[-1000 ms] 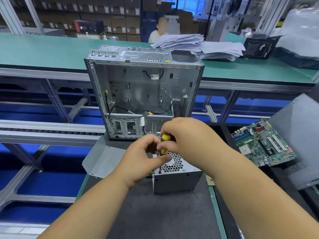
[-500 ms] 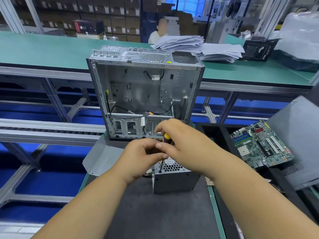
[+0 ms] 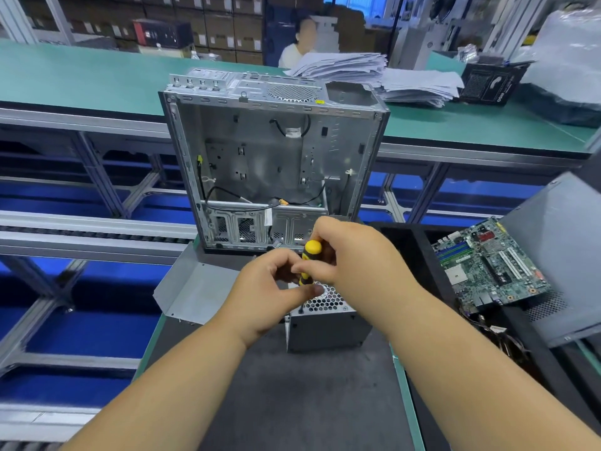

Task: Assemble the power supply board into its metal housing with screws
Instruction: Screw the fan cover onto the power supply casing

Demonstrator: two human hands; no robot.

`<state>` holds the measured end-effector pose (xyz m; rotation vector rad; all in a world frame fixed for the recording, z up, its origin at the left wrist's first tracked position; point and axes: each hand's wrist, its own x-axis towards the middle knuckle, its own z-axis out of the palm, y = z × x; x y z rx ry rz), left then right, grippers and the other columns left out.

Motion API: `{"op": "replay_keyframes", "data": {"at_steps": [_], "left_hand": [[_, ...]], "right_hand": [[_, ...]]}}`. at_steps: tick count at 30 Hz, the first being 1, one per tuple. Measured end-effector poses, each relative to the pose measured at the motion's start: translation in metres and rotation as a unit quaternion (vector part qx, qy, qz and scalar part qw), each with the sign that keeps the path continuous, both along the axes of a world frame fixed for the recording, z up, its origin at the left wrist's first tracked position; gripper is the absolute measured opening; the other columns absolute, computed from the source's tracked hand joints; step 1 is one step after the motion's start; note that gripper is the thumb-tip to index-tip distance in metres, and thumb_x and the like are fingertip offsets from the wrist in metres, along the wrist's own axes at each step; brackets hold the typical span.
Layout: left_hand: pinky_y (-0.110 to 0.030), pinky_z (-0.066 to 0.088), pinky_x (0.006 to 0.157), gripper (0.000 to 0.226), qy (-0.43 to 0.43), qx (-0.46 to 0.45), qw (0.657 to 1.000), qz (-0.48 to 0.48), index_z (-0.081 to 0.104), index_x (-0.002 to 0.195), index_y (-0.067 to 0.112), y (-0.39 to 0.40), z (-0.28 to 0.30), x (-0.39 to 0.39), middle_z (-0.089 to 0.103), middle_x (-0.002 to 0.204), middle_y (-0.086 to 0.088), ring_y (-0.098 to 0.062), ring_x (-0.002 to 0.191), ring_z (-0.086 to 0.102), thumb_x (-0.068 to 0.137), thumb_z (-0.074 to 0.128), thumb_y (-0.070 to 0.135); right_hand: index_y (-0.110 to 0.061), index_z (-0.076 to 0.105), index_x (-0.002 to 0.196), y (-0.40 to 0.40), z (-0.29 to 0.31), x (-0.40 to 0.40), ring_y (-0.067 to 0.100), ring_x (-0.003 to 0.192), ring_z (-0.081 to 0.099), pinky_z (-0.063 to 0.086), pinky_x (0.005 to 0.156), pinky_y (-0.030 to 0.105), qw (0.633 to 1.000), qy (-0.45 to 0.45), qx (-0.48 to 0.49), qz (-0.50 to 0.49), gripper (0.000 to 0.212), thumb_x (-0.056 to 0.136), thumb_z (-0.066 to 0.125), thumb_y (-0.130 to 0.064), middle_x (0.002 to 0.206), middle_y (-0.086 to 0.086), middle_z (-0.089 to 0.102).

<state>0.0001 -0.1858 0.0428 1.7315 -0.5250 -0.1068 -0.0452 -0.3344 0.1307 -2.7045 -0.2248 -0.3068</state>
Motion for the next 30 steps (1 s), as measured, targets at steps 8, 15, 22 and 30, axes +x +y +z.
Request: {"op": "replay_keyframes", "data": {"at_steps": [8,15,22,30], "left_hand": [[-0.026,0.053,0.065,0.019,0.020,0.017,1.000,0.002,0.068,0.072,0.018,0.000,0.005,0.009,0.069,0.071,0.000,-0.008,0.068,0.061,0.070,0.085,0.010],[-0.027,0.052,0.081,0.017,0.010,0.030,0.998,-0.062,0.069,0.084,0.034,0.002,0.003,0.008,0.072,0.085,0.008,-0.006,0.085,0.067,0.081,0.076,0.018],[-0.015,0.043,0.059,0.024,0.051,-0.031,0.998,0.007,0.057,0.066,0.028,-0.004,-0.003,0.005,0.057,0.064,0.014,-0.008,0.063,0.053,0.058,0.080,0.030],[-0.014,0.050,0.069,0.020,0.041,-0.003,0.998,-0.046,0.071,0.080,0.022,0.005,0.001,0.014,0.071,0.074,0.011,0.001,0.071,0.062,0.079,0.078,0.003]], "right_hand": [[-0.035,0.053,0.120,-0.002,-0.009,-0.002,0.004,0.098,0.053,0.048,0.087,0.029,0.991,0.043,0.119,0.047,0.030,0.093,0.064,-0.026,0.109,-0.017,0.056],[-0.027,0.069,0.119,-0.008,-0.005,0.001,0.007,0.095,0.058,0.047,0.088,0.029,0.994,0.029,0.096,0.041,0.034,0.087,0.070,-0.013,0.098,-0.010,0.067],[-0.030,0.065,0.127,0.011,-0.013,0.004,0.015,0.099,0.058,0.044,0.088,0.029,0.998,-0.025,0.052,0.004,0.040,0.088,0.070,-0.027,0.106,-0.003,0.068],[-0.038,0.057,0.128,-0.004,-0.017,0.003,0.001,0.110,0.058,0.047,0.095,0.017,0.968,0.050,0.234,0.077,0.054,0.090,0.060,0.001,0.115,-0.019,0.062]]}}
